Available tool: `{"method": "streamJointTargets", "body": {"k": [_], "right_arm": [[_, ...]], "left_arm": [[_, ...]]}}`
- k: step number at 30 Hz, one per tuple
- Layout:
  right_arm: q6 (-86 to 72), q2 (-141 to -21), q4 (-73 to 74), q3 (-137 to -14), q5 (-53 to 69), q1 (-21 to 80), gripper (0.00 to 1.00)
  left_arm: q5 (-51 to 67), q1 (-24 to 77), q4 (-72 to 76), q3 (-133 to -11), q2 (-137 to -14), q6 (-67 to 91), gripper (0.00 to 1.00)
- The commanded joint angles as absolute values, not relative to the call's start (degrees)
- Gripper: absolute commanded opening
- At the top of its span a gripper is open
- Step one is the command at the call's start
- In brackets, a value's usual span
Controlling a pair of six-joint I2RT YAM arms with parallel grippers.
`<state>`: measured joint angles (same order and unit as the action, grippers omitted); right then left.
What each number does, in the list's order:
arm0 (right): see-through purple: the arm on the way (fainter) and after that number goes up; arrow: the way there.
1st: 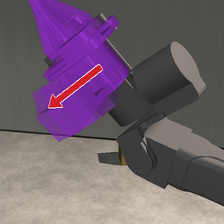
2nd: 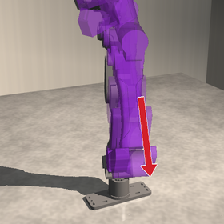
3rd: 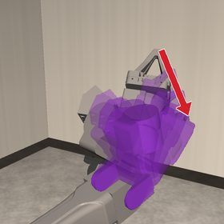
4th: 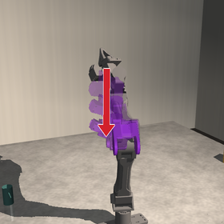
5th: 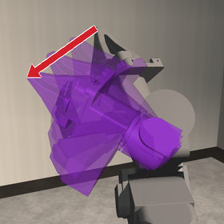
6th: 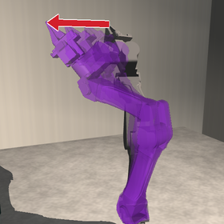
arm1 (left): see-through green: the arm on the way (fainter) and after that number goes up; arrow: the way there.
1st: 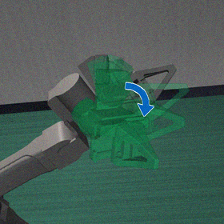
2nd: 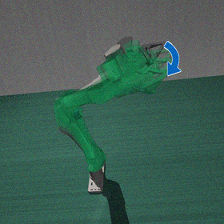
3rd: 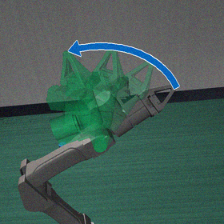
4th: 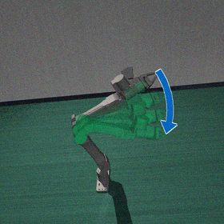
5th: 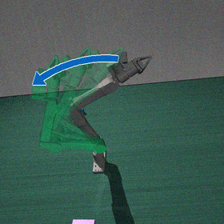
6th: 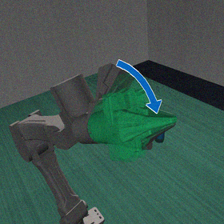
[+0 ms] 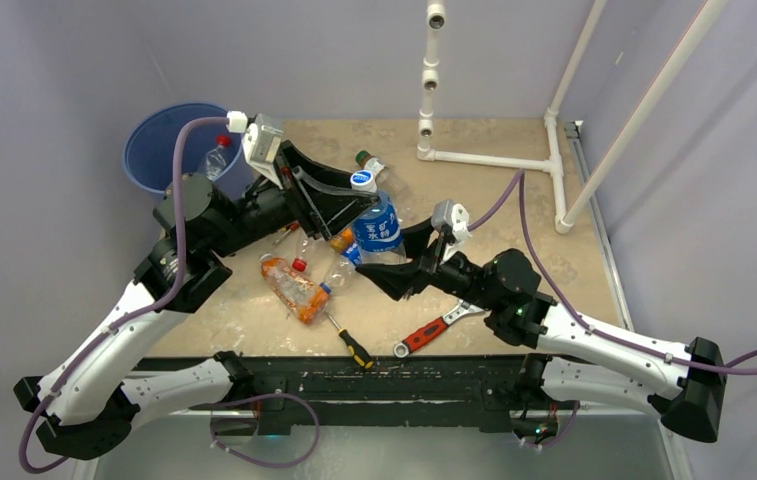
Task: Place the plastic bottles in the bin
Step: Pick up the plastic bottle at the center of the board, then place the plastic bottle in the trash bin.
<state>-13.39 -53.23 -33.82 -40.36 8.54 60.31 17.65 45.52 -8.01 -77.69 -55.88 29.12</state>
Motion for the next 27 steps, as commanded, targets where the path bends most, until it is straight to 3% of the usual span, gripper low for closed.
{"method": "streamJointTargets", "body": {"k": [1,4,6,9,10,12,14,22,27], "right_arm": [[-12.55,-53.02,-35.84,-40.30,8.79,60.29,0.38],[-12.58,-53.00,-35.77,-40.33,8.79,60.29,0.38],[-12.57,-53.00,-35.65,-40.38,8.87,60.29,0.38],[-12.77,-53.08,-35.27,-40.37,8.88,60.29,0.43],[-12.89,-53.12,-35.10,-40.44,9.10,60.29,0.52],[-13.71,-53.02,-34.58,-40.62,9.59,60.29,0.82],[-14.47,-52.39,-33.71,-40.69,9.17,60.29,0.98],[-13.45,-44.22,-25.30,-40.04,5.10,60.29,0.99],[-14.80,-38.91,-25.07,-35.65,2.82,60.31,0.99]], "left_arm": [[18.74,45.57,-6.77,-79.83,-55.72,28.74,0.48],[19.09,45.61,-6.72,-79.66,-55.79,28.67,0.42],[20.03,45.59,-6.26,-79.47,-55.81,28.42,0.29],[20.08,45.60,-6.19,-79.37,-55.94,28.29,0.00],[19.42,45.61,-6.43,-79.41,-55.70,28.04,0.00],[17.09,45.54,-7.08,-79.53,-55.11,26.71,0.00],[12.14,45.57,-9.68,-80.23,-54.58,23.52,0.00],[-27.39,45.62,-25.80,-91.28,-55.54,5.95,0.00],[-54.73,45.57,-14.57,-88.46,-59.37,-11.19,0.00]]}}
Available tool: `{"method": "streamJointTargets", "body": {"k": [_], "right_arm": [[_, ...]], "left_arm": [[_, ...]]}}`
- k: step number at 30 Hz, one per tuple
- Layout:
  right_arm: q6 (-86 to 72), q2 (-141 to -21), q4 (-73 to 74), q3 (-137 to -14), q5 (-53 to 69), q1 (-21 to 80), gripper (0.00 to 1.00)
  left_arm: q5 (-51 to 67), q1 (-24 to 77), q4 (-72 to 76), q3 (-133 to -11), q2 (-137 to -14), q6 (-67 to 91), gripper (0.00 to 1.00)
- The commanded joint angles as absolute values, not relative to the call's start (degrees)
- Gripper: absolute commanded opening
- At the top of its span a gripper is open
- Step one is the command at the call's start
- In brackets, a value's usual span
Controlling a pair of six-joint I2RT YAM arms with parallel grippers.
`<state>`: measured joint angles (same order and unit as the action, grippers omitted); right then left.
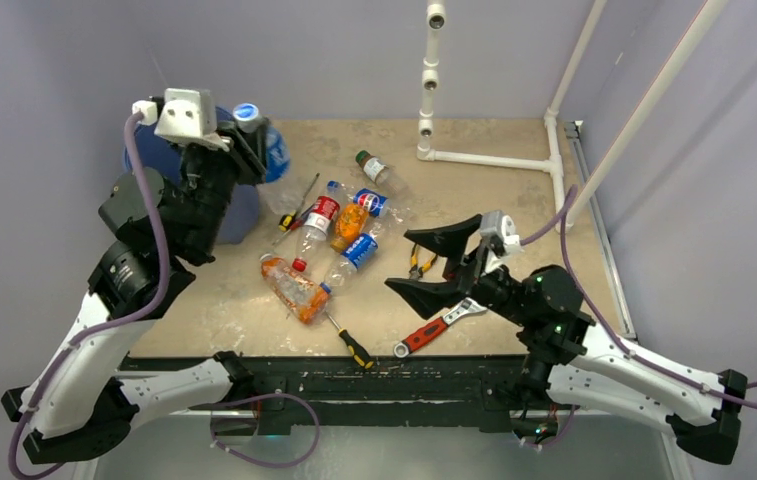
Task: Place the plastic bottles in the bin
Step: Place the plastic bottle in the trash bin.
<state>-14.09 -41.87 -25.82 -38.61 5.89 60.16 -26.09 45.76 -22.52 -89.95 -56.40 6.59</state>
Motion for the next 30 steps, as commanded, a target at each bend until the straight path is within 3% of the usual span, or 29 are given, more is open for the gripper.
{"method": "streamJointTargets", "body": {"k": [1,5,13,20,30], "right_arm": [[-14.92,-38.57,-25.28,-35.05,2.46,60.30,0.99],[-14.70,-37.32,-24.01,-34.01,2.29,60.29,0.99],[-17.60,-33.17,-26.07,-28.17,3.21,60.29,0.99],[-18.92,-31.56,-27.75,-26.30,4.14,60.29,0.99],[-19.87,-30.23,-29.50,-22.29,7.00,60.29,0.99]], "left_arm": [[-59.29,45.53,-9.18,-86.93,-61.08,-18.43,0.00],[-63.69,42.71,7.37,-87.39,-63.69,-26.72,0.00],[-61.41,31.61,7.29,-98.65,-72.73,-27.63,0.00],[-60.69,20.27,17.03,-90.70,-76.88,-25.68,0.00],[-56.00,4.87,22.98,-75.84,-76.64,-10.63,0.00]]}}
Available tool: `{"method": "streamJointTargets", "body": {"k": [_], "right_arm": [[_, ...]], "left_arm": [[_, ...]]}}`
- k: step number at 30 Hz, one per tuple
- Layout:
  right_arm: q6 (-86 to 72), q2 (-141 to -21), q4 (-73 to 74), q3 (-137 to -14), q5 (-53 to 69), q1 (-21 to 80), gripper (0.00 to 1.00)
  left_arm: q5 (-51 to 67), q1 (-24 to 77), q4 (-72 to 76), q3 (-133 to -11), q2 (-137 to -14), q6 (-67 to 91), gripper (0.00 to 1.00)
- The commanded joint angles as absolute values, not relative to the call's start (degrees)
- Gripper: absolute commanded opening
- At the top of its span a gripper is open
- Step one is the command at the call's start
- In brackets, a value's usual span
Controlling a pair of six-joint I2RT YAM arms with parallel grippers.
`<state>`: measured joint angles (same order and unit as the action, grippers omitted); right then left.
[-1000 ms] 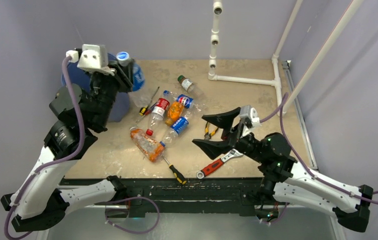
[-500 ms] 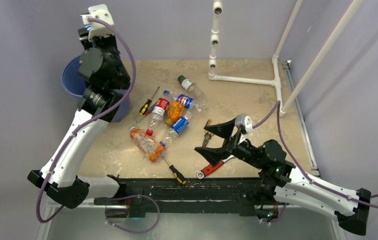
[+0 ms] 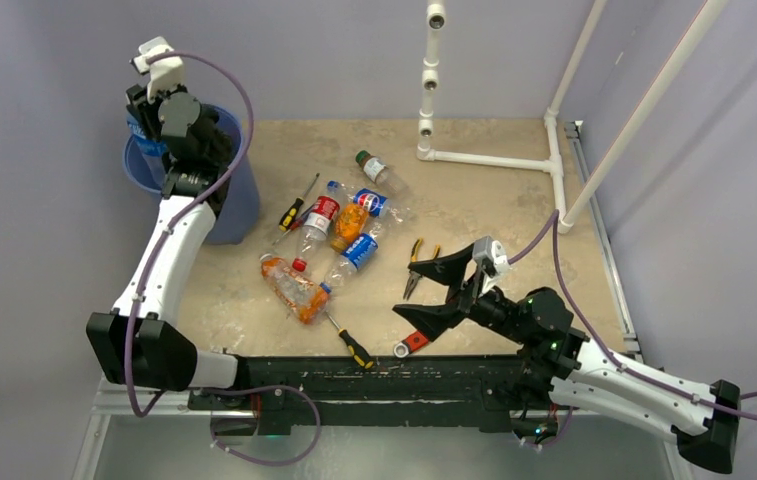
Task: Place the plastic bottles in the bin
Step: Place the plastic bottle in the trash bin.
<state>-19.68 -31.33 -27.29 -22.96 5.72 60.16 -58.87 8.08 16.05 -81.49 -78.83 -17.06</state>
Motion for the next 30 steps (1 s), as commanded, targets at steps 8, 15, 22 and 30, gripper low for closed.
{"method": "streamJointTargets", "body": {"k": [8,15,22,30], "right_arm": [[-19.45,-28.93,-28.15,-21.79,6.90,60.29,0.99],[-19.45,-28.31,-26.87,-21.58,5.35,60.29,0.99],[-19.43,-29.60,-26.98,-21.92,5.27,60.29,0.99],[-19.25,-29.50,-26.57,-22.15,4.78,60.29,0.99]], "left_arm": [[-49.90,0.09,21.11,-63.54,-74.34,2.29,0.00],[-47.28,-1.35,21.36,-57.91,-74.98,6.90,0.00],[-42.93,-3.78,17.59,-55.50,-74.20,13.79,0.00],[-40.32,-5.05,12.69,-57.63,-74.60,16.58,0.06]]}}
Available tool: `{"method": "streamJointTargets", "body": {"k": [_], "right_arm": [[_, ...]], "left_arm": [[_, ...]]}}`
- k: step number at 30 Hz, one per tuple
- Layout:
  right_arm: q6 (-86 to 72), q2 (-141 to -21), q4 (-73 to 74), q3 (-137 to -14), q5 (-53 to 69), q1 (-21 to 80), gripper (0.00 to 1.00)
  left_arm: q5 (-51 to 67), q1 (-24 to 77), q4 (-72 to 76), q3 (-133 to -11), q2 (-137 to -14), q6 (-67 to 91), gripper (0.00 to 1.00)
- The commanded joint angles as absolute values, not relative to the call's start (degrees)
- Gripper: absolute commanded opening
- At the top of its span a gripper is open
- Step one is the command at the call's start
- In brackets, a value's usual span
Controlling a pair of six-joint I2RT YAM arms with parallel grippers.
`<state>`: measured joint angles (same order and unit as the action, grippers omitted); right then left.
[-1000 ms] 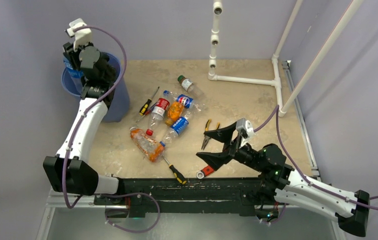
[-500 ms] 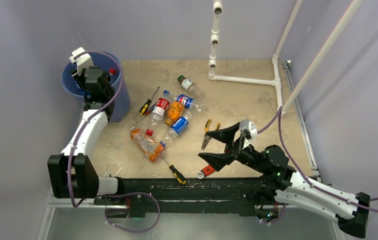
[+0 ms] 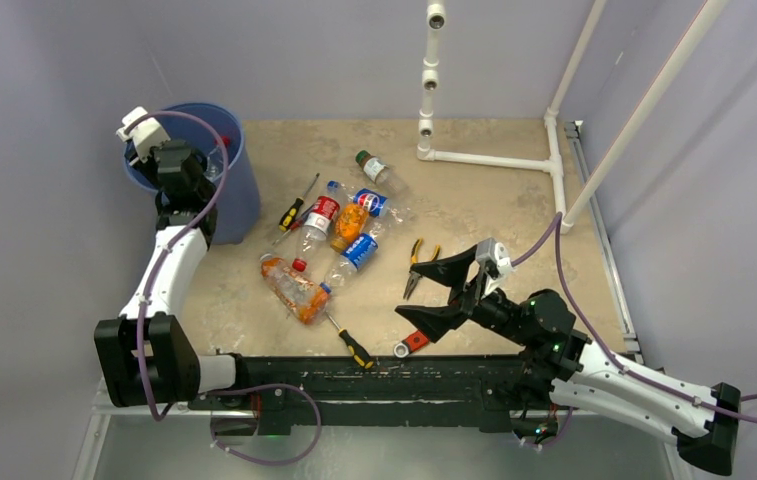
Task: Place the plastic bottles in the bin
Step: Place the plastic bottle in the trash bin, then pick up the plastic bottle at the center of the board.
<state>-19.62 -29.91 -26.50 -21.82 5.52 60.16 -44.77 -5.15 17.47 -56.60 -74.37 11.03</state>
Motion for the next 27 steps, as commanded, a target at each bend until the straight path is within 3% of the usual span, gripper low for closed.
{"method": "streamJointTargets", "body": {"k": [1,4,7,16,21,27], "right_arm": [[-19.25,-29.31,-26.48,-22.15,4.68,60.29,0.99],[-19.25,-29.26,-26.43,-22.19,4.57,60.29,0.99],[-19.16,-29.43,-26.37,-22.31,4.48,60.29,0.99],[-18.98,-30.73,-26.96,-22.76,4.39,60.29,0.99],[-18.90,-31.17,-27.03,-23.01,4.31,60.29,0.99],[-18.64,-31.25,-26.97,-23.79,0.24,60.29,0.99]], "left_arm": [[-40.15,-5.04,12.23,-57.94,-74.47,16.64,0.17],[-40.14,-5.05,10.93,-59.46,-74.23,16.77,0.61],[-40.13,-5.02,9.80,-62.05,-73.59,17.44,0.76],[-38.84,-4.63,5.33,-70.84,-71.52,19.95,0.94],[-35.79,-3.79,3.35,-72.64,-71.04,21.31,0.94],[-22.50,1.14,-3.97,-75.79,-69.59,25.73,0.89]]}}
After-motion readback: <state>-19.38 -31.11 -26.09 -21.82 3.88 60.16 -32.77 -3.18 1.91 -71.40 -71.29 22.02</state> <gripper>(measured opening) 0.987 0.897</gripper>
